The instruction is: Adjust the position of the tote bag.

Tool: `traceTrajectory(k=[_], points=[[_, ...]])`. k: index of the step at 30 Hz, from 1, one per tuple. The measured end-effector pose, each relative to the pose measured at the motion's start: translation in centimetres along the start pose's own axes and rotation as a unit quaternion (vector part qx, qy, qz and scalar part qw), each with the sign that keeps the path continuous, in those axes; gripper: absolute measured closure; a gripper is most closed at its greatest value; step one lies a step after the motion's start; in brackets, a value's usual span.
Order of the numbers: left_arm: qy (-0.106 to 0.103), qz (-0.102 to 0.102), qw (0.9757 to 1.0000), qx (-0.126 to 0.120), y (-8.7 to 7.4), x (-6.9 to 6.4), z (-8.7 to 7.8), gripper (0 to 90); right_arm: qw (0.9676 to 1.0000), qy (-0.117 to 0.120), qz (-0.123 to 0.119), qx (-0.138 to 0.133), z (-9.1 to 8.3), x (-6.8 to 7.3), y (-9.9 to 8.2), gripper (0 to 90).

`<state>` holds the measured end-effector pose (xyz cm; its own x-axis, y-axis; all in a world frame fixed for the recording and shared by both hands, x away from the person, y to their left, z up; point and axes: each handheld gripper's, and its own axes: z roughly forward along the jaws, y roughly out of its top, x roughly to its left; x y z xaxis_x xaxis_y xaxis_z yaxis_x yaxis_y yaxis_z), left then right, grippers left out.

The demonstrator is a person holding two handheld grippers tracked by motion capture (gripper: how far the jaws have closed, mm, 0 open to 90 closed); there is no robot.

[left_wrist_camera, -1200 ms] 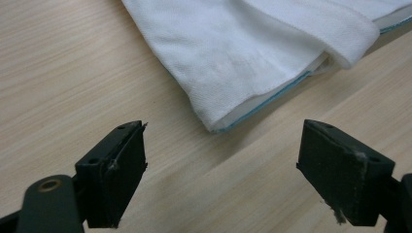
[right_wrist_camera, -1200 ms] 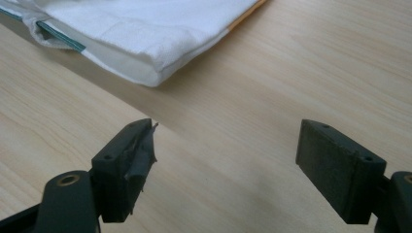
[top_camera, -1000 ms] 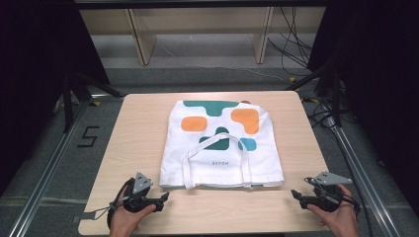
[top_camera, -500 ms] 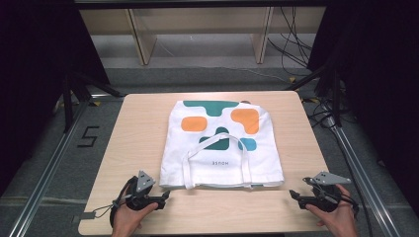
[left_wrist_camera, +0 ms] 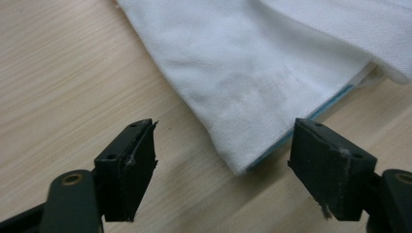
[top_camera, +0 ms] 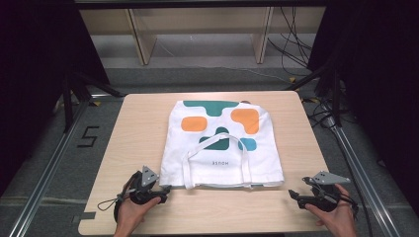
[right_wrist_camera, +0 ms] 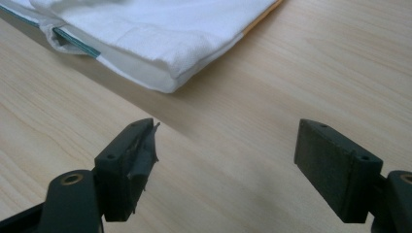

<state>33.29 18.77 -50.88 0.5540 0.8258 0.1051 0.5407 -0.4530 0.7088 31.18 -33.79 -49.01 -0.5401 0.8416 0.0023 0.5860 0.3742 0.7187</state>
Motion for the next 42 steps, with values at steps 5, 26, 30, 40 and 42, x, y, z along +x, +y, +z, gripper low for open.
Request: traceTrajectory(k=[5, 26, 30, 40, 42], points=[[-0.001, 0.015, 0.9999, 0.005, 0.1, 0.0, 0.3, 27.6, 1.0, 0.003, -0.002, 0.003, 0.1, 0.0, 0.0, 24.2], [0.028, 0.02, 0.9985, -0.043, 1.3, 0.6, 0.0, 36.7, 0.9998, 0.004, -0.017, -0.006, 0.2, 0.5, 0.6, 25.0], [0.041, 0.03, 0.9946, -0.091, 2.0, 0.5, 0.3, 40.8, 0.9997, 0.002, -0.022, -0.008, 0.3, 1.0, 1.1, 25.2], [0.008, -0.007, 0.9932, -0.116, 2.9, 1.2, -0.1, 78.5, 0.9979, 0.004, -0.065, -0.001, 1.8, 2.3, 2.4, 28.6], [0.005, -0.009, 0.9936, -0.112, 2.9, 1.3, 0.0, 78.7, 0.9966, 0.002, -0.082, -0.003, 2.3, 2.3, 2.5, 28.6]])
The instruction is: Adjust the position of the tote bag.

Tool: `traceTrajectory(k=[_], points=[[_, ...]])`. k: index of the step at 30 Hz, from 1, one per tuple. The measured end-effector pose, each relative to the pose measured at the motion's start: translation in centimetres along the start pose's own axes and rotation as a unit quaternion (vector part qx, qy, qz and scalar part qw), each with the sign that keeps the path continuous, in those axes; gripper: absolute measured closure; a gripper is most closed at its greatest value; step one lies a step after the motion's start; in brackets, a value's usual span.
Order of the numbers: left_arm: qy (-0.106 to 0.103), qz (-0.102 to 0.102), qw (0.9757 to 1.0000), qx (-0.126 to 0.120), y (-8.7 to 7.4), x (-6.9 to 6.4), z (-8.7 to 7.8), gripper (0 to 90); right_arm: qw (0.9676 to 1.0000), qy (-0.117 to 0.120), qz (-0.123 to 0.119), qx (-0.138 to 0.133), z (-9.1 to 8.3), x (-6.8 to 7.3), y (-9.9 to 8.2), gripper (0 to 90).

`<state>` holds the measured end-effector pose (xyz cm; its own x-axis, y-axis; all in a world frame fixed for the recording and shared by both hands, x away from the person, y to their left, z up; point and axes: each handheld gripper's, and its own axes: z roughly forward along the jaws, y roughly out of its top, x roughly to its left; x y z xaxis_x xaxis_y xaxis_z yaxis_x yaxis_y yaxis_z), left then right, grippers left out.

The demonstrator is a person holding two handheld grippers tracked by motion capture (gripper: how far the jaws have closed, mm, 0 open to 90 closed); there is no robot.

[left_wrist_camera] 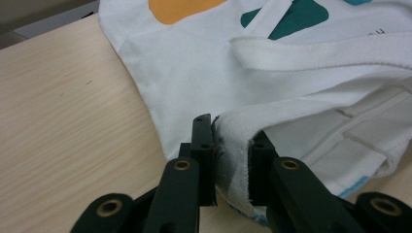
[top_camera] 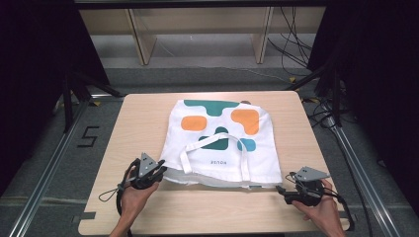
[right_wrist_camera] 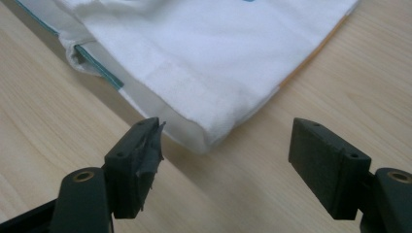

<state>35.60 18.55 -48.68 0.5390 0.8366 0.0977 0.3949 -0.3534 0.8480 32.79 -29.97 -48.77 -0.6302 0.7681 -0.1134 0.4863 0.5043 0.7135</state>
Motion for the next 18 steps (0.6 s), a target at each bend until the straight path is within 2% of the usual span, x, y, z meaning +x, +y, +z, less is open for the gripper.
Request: traceTrajectory(k=[1, 3, 6, 7, 8, 9, 11, 13, 14, 15, 16, 18], points=[[-0.004, -0.01, 0.9999, 0.0, 0.0, 0.0, 0.0, 78.7, 1.0, 0.0, 0.0, 0.0, 0.0, 0.0, 0.0, 28.6], [-0.007, -0.018, 0.9998, -0.001, 0.0, 0.1, 0.0, 78.8, 1.0, -0.004, -0.003, 0.007, 0.2, 0.4, 0.3, 28.6], [-0.004, -0.006, 1.0, 0.003, 0.0, 0.1, 0.0, 78.6, 0.9998, -0.004, -0.015, 0.015, 0.7, 0.8, 0.9, 28.4], [-0.002, -0.001, 1.0, 0.006, 0.1, 0.0, 0.0, 78.6, 0.9995, -0.002, -0.028, 0.017, 1.3, 1.1, 1.1, 29.0], [-0.005, -0.005, 1.0, 0.006, 0.1, 0.0, 0.0, 78.6, 0.9995, -0.002, -0.028, 0.017, 1.3, 1.1, 1.1, 29.0], [-0.005, -0.004, 1.0, 0.006, 0.1, 0.0, 0.0, 78.5, 0.9989, -0.008, -0.034, 0.03, 1.7, 1.2, 1.4, 27.8], [-0.005, -0.003, 1.0, 0.005, 0.0, 0.1, 0.0, 78.5, 0.9988, -0.011, -0.037, 0.03, 1.9, 1.2, 1.6, 28.4], [-0.005, -0.002, 1.0, 0.006, 0.0, 0.1, 0.0, 78.4, 0.9989, -0.013, -0.04, 0.02, 2.1, 1.3, 2.1, 32.8], [-0.003, 0.003, 1.0, 0.008, 0.1, 0.1, -0.1, 78.4, 0.9985, -0.017, -0.05, 0.014, 2.3, 1.2, 2.4, 35.6], [-0.005, 0.004, 0.9999, 0.008, 0.0, 0.0, 0.0, 78.4, 0.9988, -0.011, -0.043, 0.018, 2.4, 1.2, 2.4, 38.6], [-0.007, 0.009, 0.9999, 0.008, 0.0, 0.1, 0.0, 78.3, 0.9985, -0.015, -0.044, 0.028, 2.9, 1.0, 2.5, 41.0], [-0.008, 0.009, 0.9999, 0.009, 0.0, 0.1, 0.0, 78.0, 0.9986, -0.016, -0.044, 0.026, 3.1, 0.8, 2.6, 43.2]])
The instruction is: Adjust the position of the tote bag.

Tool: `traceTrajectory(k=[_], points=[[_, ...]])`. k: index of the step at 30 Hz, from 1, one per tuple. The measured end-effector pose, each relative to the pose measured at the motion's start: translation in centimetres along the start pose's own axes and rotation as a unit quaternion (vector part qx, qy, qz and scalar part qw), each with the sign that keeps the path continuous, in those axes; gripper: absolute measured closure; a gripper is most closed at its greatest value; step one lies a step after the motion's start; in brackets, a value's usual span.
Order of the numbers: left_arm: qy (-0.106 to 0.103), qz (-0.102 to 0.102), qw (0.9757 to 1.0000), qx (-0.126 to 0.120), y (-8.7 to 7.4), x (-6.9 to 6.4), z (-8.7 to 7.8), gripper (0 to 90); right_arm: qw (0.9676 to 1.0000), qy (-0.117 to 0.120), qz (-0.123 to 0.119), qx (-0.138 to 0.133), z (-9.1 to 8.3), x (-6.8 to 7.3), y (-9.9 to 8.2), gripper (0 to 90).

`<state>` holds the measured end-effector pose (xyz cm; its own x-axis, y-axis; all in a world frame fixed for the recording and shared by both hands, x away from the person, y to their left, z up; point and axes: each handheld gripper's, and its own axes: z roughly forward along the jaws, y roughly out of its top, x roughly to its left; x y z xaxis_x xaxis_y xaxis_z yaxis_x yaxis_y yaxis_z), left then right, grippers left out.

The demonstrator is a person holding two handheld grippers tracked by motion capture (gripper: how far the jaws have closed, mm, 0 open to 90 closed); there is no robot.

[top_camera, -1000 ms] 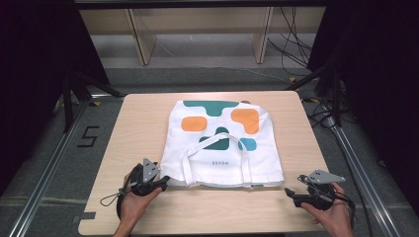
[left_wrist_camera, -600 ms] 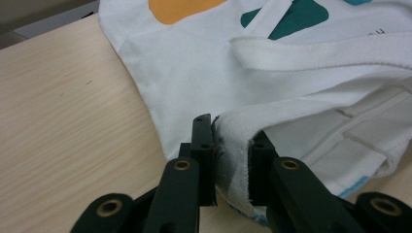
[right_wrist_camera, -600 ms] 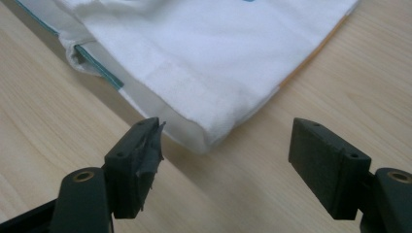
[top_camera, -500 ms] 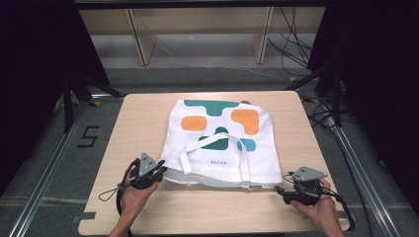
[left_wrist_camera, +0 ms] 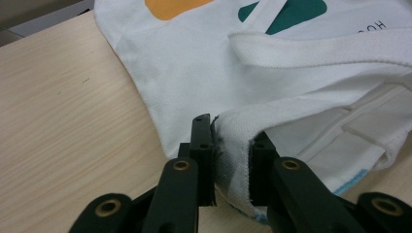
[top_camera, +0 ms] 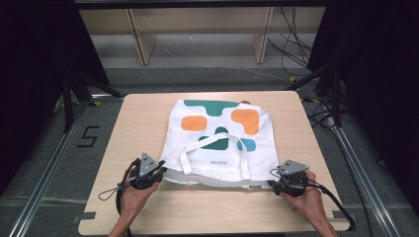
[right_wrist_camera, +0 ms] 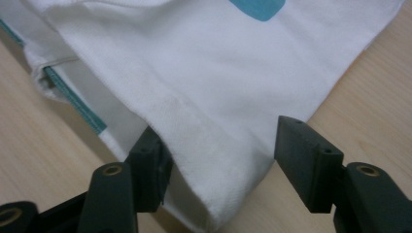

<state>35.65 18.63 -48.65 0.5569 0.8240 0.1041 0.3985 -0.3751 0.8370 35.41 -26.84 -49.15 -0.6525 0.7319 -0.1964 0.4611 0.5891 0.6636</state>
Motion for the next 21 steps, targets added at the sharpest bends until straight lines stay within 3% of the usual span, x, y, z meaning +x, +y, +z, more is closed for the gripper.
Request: traceTrajectory(k=[2, 3, 5, 6, 7, 8, 9, 10, 11, 13, 14, 15, 17, 21], points=[[-0.001, 0.005, 1.0, 0.008, -0.1, 0.1, -0.1, 77.9, 0.9998, 0.004, -0.006, -0.017, 0.3, -0.4, 0.2, 52.7], [-0.001, -0.006, 1.0, 0.001, -0.1, -0.1, 0.0, 77.4, 1.0, 0.007, 0.0, -0.006, 0.2, -0.4, 0.3, 63.8], [-0.002, 0.008, 0.9999, 0.013, -0.2, 0.1, 0.0, 77.0, 0.9999, 0.003, -0.01, -0.007, 0.2, -0.5, 0.4, 67.9], [-0.001, 0.0, 1.0, 0.006, -0.3, -0.1, 0.0, 76.5, 0.9999, -0.003, -0.008, -0.009, 0.3, -0.5, 0.5, 71.1], [-0.005, 0.006, 0.9999, 0.008, -0.3, 0.1, 0.0, 76.2, 1.0, -0.003, -0.007, -0.005, 0.3, -0.5, 0.5, 74.5], [-0.006, 0.002, 0.9999, 0.01, -0.3, 0.0, -0.1, 76.2, 0.9997, -0.005, -0.018, -0.013, 0.3, -0.7, 0.6, 78.2], [-0.004, -0.004, 1.0, 0.007, -0.4, -0.1, -0.1, 76.6, 0.9998, -0.003, -0.005, -0.018, 0.1, -0.7, 0.7, 81.5], [-0.002, 0.025, 0.9995, 0.02, -0.2, 0.1, -0.4, 77.4, 0.9993, -0.006, -0.018, -0.032, 0.0, -1.0, 0.8, 83.5], [-0.001, 0.022, 0.9997, 0.011, -0.1, -0.3, -0.6, 79.2, 0.9988, -0.004, -0.011, -0.049, -0.6, -1.2, 1.1, 85.7], [-0.001, 0.019, 0.9998, 0.004, 0.0, -0.5, -0.8, 80.2, 0.9985, -0.005, -0.008, -0.054, -1.0, -1.2, 1.2, 86.5], [-0.002, 0.03, 0.9995, 0.002, 0.1, -0.5, -1.1, 81.2, 0.9983, -0.003, 0.006, -0.057, -1.4, -1.1, 1.3, 86.9], [-0.004, 0.023, 0.9997, -0.002, 0.2, -0.7, -1.3, 82.0, 0.9976, -0.004, -0.007, -0.068, -1.7, -1.4, 1.5, 87.2], [-0.013, 0.021, 0.9996, -0.014, 0.6, -0.9, -2.0, 82.6, 0.9968, 0.01, 0.013, -0.078, -2.5, -1.7, 1.6, 87.4], [-0.022, 0.015, 0.9993, -0.027, 1.3, -0.9, -3.1, 83.7, 0.9944, 0.014, 0.015, -0.104, -3.7, -1.9, 2.1, 87.8]])
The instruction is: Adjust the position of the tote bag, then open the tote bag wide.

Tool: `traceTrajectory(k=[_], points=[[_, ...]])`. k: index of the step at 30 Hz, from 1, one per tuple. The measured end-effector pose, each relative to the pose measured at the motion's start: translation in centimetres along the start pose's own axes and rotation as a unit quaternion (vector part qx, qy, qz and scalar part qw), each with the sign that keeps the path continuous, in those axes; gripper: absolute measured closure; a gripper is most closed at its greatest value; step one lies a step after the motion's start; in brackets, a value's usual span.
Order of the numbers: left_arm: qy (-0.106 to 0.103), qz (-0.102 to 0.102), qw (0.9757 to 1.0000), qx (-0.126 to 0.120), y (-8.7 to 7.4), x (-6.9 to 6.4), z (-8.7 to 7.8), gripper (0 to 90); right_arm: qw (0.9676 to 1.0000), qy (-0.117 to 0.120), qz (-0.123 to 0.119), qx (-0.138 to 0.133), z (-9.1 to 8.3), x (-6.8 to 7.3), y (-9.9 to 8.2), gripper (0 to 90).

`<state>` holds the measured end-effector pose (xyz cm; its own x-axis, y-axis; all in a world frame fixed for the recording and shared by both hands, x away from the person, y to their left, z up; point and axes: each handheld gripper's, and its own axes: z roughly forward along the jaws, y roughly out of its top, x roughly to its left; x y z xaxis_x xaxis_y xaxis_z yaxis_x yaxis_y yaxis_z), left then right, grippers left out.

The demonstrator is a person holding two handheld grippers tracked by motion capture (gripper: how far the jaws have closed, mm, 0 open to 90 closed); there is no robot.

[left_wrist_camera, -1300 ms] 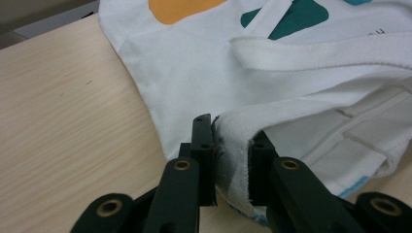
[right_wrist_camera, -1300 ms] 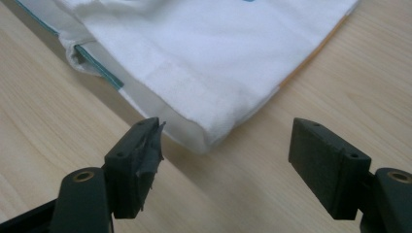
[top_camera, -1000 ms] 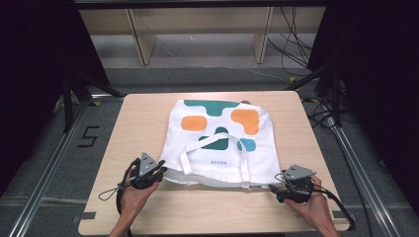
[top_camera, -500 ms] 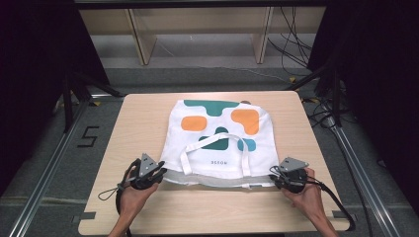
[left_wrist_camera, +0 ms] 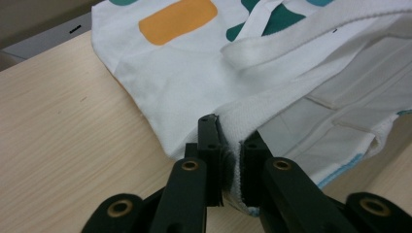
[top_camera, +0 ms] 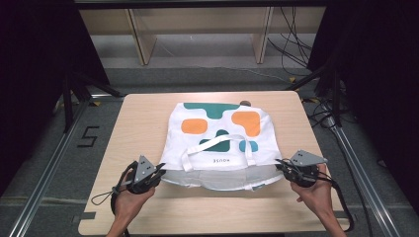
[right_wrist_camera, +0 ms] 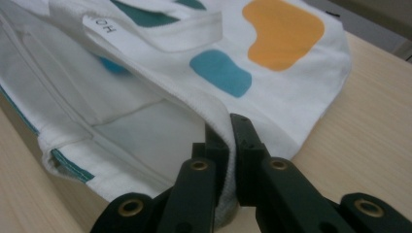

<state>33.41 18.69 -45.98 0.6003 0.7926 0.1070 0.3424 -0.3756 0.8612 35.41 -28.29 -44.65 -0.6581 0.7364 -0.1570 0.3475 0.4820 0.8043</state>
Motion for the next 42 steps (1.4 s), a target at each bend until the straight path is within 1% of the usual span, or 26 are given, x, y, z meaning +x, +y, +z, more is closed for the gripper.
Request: traceTrajectory(k=[1, 2, 4, 6, 8, 9, 10, 11, 12, 13, 14, 15, 16, 19, 21, 23, 24, 26, 27, 28, 30, 32, 33, 34, 40, 42], points=[[0.0, 0.0, 1.0, 0.0, 0.0, 0.0, 0.0, 83.9, 1.0, 0.0, 0.0, 0.0, 0.0, 0.0, 0.0, 87.8], [0.001, 0.002, 1.0, -0.003, 0.3, 0.1, -0.3, 83.9, 0.9999, 0.003, 0.003, -0.014, -0.7, -0.1, 0.5, 87.9], [-0.006, 0.003, 0.9999, -0.014, 0.8, 0.2, -0.9, 83.8, 0.9998, 0.006, 0.011, -0.015, -1.0, 0.0, 0.8, 87.9], [-0.006, 0.011, 0.9997, -0.022, 1.5, 0.2, -1.5, 83.9, 0.9996, 0.001, -0.007, -0.029, -1.5, -0.2, 1.2, 88.1], [-0.008, 0.011, 0.9994, -0.032, 2.2, 0.3, -2.0, 84.1, 0.9994, 0.005, -0.004, -0.035, -2.0, -0.2, 1.7, 88.3], [-0.008, 0.022, 0.9988, -0.044, 2.7, 0.4, -2.2, 84.3, 0.9991, 0.004, 0.003, -0.043, -2.3, -0.1, 2.0, 88.3], [-0.008, 0.021, 0.9989, -0.042, 3.0, 0.3, -2.6, 84.4, 0.999, 0.009, 0.006, -0.044, -2.6, -0.3, 2.2, 88.3], [-0.009, 0.027, 0.9985, -0.046, 3.3, 0.3, -2.9, 84.5, 0.9987, 0.005, 0.002, -0.051, -2.9, -0.4, 2.5, 88.4], [-0.01, 0.025, 0.9983, -0.052, 3.7, 0.1, -3.2, 84.6, 0.9982, 0.008, 0.013, -0.059, -3.6, -0.4, 3.0, 88.4], [-0.012, 0.028, 0.998, -0.055, 4.0, 0.1, -3.5, 84.6, 0.9982, 0.008, 0.013, -0.059, -3.6, -0.4, 3.0, 88.4], [-0.014, 0.029, 0.9977, -0.059, 4.4, 0.0, -3.8, 84.6, 0.9974, 0.005, 0.002, -0.072, -3.7, -0.7, 3.3, 88.4], [-0.015, 0.03, 0.9973, -0.066, 4.6, 0.0, -4.0, 84.7, 0.9975, 0.009, 0.0, -0.071, -4.1, -0.8, 3.6, 88.4], [-0.016, 0.035, 0.9971, -0.066, 4.9, 0.0, -4.2, 84.7, 0.997, 0.005, 0.01, -0.077, -4.3, -0.7, 3.8, 88.4], [-0.02, 0.037, 0.9966, -0.071, 5.6, -0.3, -4.7, 84.9, 0.996, 0.008, -0.007, -0.089, -5.0, -0.9, 4.6, 88.4], [-0.024, 0.028, 0.9967, -0.072, 5.9, -0.3, -4.9, 84.9, 0.9956, 0.009, 0.001, -0.094, -5.5, -0.8, 5.1, 88.5], [-0.023, 0.029, 0.9968, -0.071, 6.0, -0.3, -5.0, 84.9, 0.9949, 0.009, -0.01, -0.1, -5.6, -1.0, 5.3, 88.4], [-0.025, 0.027, 0.9965, -0.075, 6.1, -0.2, -5.1, 84.9, 0.9943, 0.008, 0.002, -0.106, -5.7, -0.9, 5.4, 88.4], [-0.026, 0.024, 0.9965, -0.076, 6.2, -0.1, -5.2, 84.9, 0.9951, 0.012, 0.006, -0.098, -5.9, -0.9, 5.5, 88.4], [-0.025, 0.024, 0.9965, -0.076, 6.2, 0.0, -5.2, 84.9, 0.9938, 0.009, 0.003, -0.11, -5.8, -1.0, 5.6, 88.4], [-0.024, 0.019, 0.9964, -0.079, 6.3, 0.2, -5.3, 84.9, 0.994, 0.009, 0.006, -0.109, -5.9, -1.1, 5.9, 88.5], [-0.023, 0.022, 0.9963, -0.08, 6.4, 0.2, -5.4, 84.9, 0.9941, 0.014, -0.001, -0.107, -6.0, -1.2, 6.1, 88.4], [-0.022, 0.022, 0.9962, -0.081, 6.7, 0.3, -5.5, 85.0, 0.994, 0.012, 0.004, -0.109, -6.2, -1.2, 6.4, 88.4], [-0.022, 0.018, 0.996, -0.085, 6.8, 0.3, -5.6, 85.0, 0.994, 0.02, 0.011, -0.107, -6.3, -1.2, 6.6, 88.4], [-0.021, 0.024, 0.9957, -0.086, 7.0, 0.3, -5.8, 85.1, 0.9925, 0.009, -0.004, -0.122, -6.6, -1.5, 7.1, 88.4], [-0.022, 0.024, 0.993, -0.114, 8.5, 0.5, -6.9, 85.6, 0.9917, 0.014, -0.004, -0.128, -8.1, -2.2, 8.7, 88.6], [-0.016, 0.029, 0.992, -0.121, 9.2, 0.6, -7.3, 85.7, 0.9909, 0.012, -0.009, -0.134, -8.3, -2.3, 9.1, 88.6]])
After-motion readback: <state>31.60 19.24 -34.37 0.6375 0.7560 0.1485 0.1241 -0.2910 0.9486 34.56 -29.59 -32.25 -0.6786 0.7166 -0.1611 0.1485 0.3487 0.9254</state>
